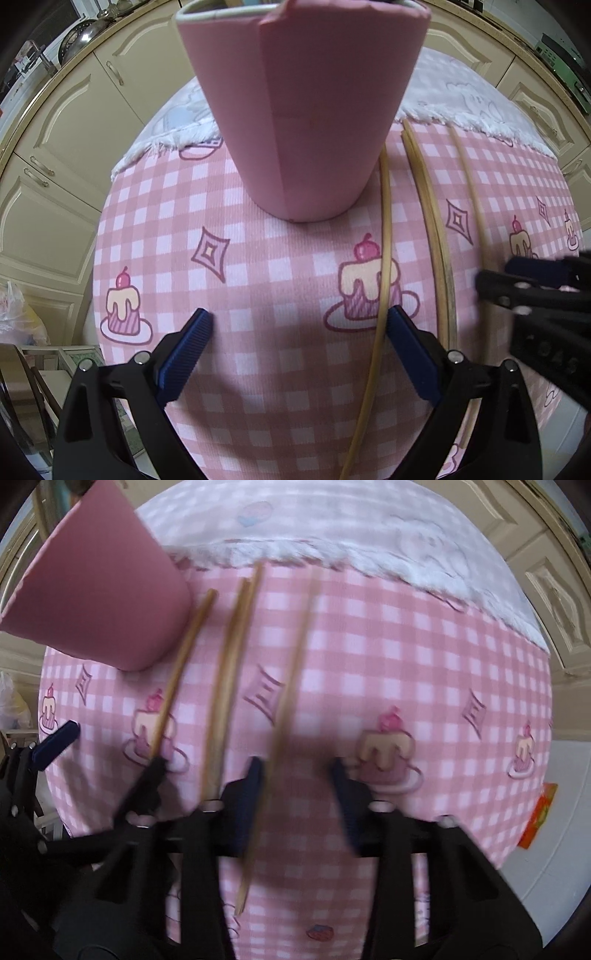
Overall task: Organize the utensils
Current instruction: 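Grasp one chopstick with the left tool while the right tool grasps another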
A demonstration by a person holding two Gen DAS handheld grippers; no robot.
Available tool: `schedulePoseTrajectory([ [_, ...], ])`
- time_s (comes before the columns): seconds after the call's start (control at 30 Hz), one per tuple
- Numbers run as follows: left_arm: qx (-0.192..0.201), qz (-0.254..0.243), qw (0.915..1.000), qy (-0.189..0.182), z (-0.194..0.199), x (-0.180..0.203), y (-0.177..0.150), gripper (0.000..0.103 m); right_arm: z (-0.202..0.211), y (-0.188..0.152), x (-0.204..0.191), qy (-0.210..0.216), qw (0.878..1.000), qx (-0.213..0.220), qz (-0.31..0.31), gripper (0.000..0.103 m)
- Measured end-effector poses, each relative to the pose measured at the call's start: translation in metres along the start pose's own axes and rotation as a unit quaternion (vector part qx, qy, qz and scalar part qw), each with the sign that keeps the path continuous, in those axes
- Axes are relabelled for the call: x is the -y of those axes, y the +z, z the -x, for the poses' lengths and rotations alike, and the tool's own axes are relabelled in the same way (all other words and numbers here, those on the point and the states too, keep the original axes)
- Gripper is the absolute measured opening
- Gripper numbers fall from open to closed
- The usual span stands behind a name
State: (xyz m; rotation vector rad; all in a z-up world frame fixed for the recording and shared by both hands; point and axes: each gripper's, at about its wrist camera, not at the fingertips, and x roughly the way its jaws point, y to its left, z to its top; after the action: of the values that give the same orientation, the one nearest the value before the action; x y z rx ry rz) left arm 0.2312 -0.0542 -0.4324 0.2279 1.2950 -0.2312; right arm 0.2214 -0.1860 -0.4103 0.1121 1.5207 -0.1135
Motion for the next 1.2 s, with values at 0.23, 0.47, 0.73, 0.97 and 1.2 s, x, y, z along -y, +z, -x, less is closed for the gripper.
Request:
schedulePoseTrajectory([
  [0.23,-0.017,0.006,0.9998,-0.01,-0.002,0.004,0.01,0.083,-0.001,0.017,0.004,0.0,1.0,0.0,-0.009,0.032],
  [0.47,-0.027,-0.033,0.9983,-0.04,0.005,0.026,0.015,0.006,0.008,0.0,0.024,0.073,0.996,0.009,-0.045,0.005],
  [0.73,0.002,-0.035,0.9963,-0.078,0.036,0.034,0.003,0.004,0.061,-0.024,0.075,0.141,0.982,0.09,-0.083,0.005],
  [0.97,0.096,-0.04,0.9839,-0.145,0.107,0.037,-0.006,0.004,0.12,-0.019,0.122,0.181,0.966,0.162,-0.09,0.005],
  [1.2,0.236,0.007,0.9602,-0.149,0.201,0.0,0.012,0.004,0.187,-0.003,0.115,0.213,0.945,0.24,-0.066,0.005],
])
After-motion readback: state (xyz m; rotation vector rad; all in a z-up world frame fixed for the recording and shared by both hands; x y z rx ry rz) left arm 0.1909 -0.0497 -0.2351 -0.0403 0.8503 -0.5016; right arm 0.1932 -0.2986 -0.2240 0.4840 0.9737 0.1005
